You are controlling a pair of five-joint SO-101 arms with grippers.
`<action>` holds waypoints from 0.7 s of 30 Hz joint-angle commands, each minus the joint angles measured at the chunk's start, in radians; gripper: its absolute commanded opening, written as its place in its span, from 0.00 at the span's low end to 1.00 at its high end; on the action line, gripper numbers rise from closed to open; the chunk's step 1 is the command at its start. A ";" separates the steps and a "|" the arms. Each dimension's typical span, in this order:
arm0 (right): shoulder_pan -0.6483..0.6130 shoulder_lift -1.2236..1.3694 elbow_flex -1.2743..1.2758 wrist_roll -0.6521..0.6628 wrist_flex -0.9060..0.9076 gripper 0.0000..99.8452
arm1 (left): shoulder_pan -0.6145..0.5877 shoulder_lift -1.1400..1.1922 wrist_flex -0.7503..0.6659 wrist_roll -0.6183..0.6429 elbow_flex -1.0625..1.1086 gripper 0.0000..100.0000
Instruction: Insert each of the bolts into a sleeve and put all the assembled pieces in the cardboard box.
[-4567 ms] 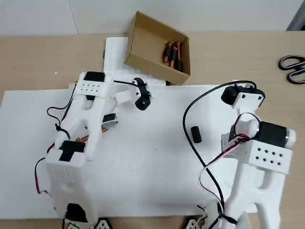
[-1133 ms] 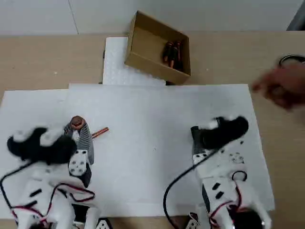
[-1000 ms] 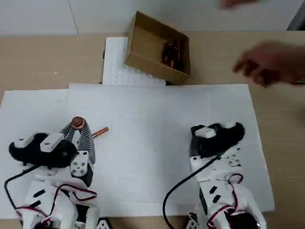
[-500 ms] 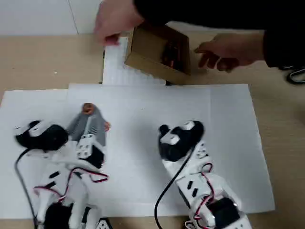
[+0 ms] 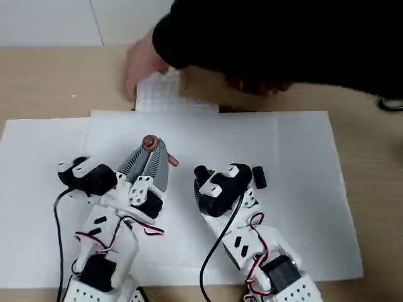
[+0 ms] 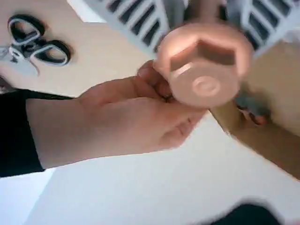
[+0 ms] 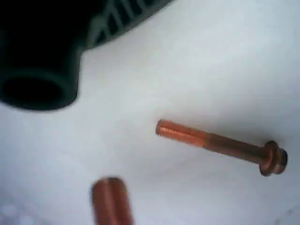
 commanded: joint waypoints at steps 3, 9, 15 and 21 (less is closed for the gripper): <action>-0.068 -0.008 -0.003 0.011 -0.039 0.00 | 0.081 -0.011 -0.049 0.009 0.013 0.01; -0.088 -0.007 -0.002 0.011 -0.033 0.00 | 0.153 -0.011 -0.052 0.008 -0.001 0.01; -0.088 -0.007 0.018 0.011 -0.030 0.00 | 0.152 -0.011 -0.046 0.003 -0.067 0.01; -0.087 -0.007 0.018 0.011 -0.007 0.00 | 0.155 -0.011 0.063 0.003 -0.163 0.01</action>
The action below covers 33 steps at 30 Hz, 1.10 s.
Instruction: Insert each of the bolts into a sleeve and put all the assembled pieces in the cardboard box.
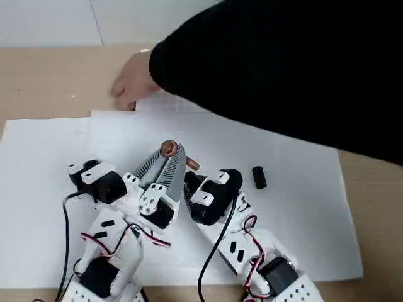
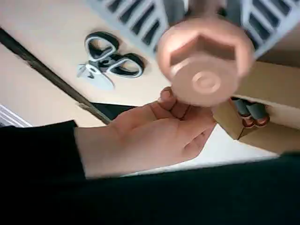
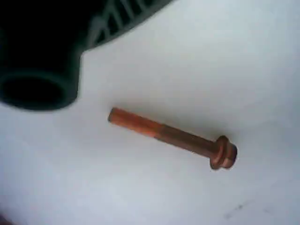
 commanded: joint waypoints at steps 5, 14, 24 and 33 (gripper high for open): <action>-0.004 -0.007 0.012 0.011 0.018 0.00 | 0.003 -0.012 0.123 -0.003 -0.137 0.01; 0.047 -0.008 -0.009 0.011 0.016 0.00 | 0.003 -0.012 0.170 -0.003 -0.137 0.01; 0.045 -0.008 -0.023 0.012 0.018 0.00 | 0.003 -0.011 0.172 -0.005 -0.111 0.01; 0.045 -0.008 -0.061 0.060 0.018 0.00 | 0.005 -0.011 0.167 -0.005 -0.064 0.01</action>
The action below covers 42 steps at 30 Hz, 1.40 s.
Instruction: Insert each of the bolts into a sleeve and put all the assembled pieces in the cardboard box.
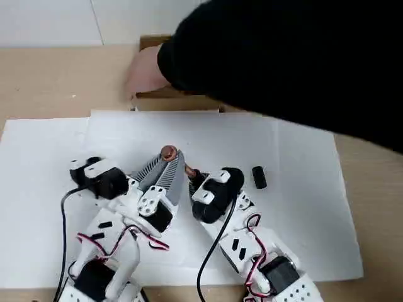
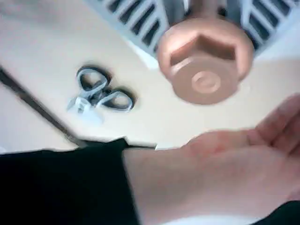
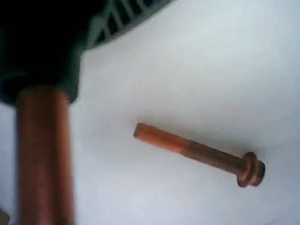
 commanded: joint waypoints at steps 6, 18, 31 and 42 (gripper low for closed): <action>0.004 -0.008 -0.055 0.014 0.002 0.00 | 0.005 -0.011 -0.005 -0.005 0.002 0.01; -0.044 -0.008 -0.055 0.014 0.002 0.00 | 0.005 -0.011 -0.091 -0.034 0.056 0.01; 0.008 -0.008 -0.054 0.014 0.004 0.00 | 0.005 -0.011 -0.084 -0.083 -0.005 0.01; -0.030 -0.008 -0.057 0.014 0.001 0.00 | 0.114 -0.009 -0.017 -0.037 0.028 0.01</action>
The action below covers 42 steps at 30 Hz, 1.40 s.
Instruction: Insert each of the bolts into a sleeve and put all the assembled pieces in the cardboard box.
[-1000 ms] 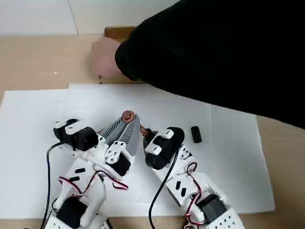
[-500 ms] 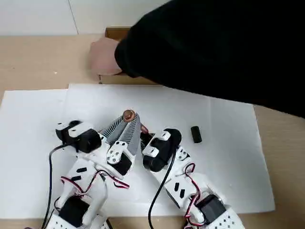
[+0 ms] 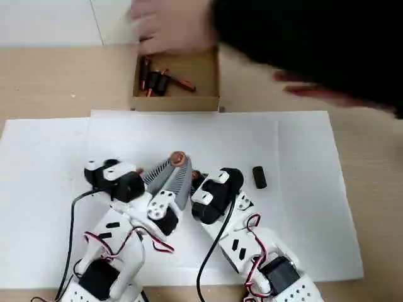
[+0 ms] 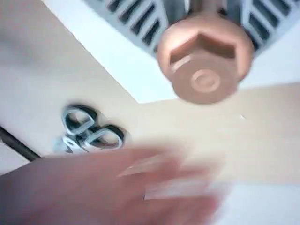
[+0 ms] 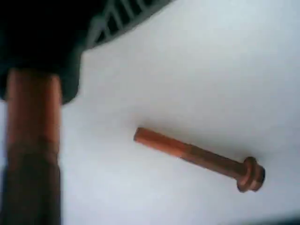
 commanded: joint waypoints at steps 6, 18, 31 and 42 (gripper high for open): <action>-0.010 -0.008 -0.091 0.009 -0.005 0.00 | 0.052 -0.009 0.002 0.021 0.028 0.01; -0.010 -0.007 -0.141 0.009 -0.004 0.00 | 0.058 -0.005 0.009 0.020 0.143 0.01; -0.008 -0.007 -0.135 0.089 -0.068 0.00 | 0.058 -0.006 0.123 0.020 0.143 0.01; 0.068 -0.008 -0.132 0.087 -0.067 0.00 | 0.058 -0.009 0.121 -0.049 0.140 0.01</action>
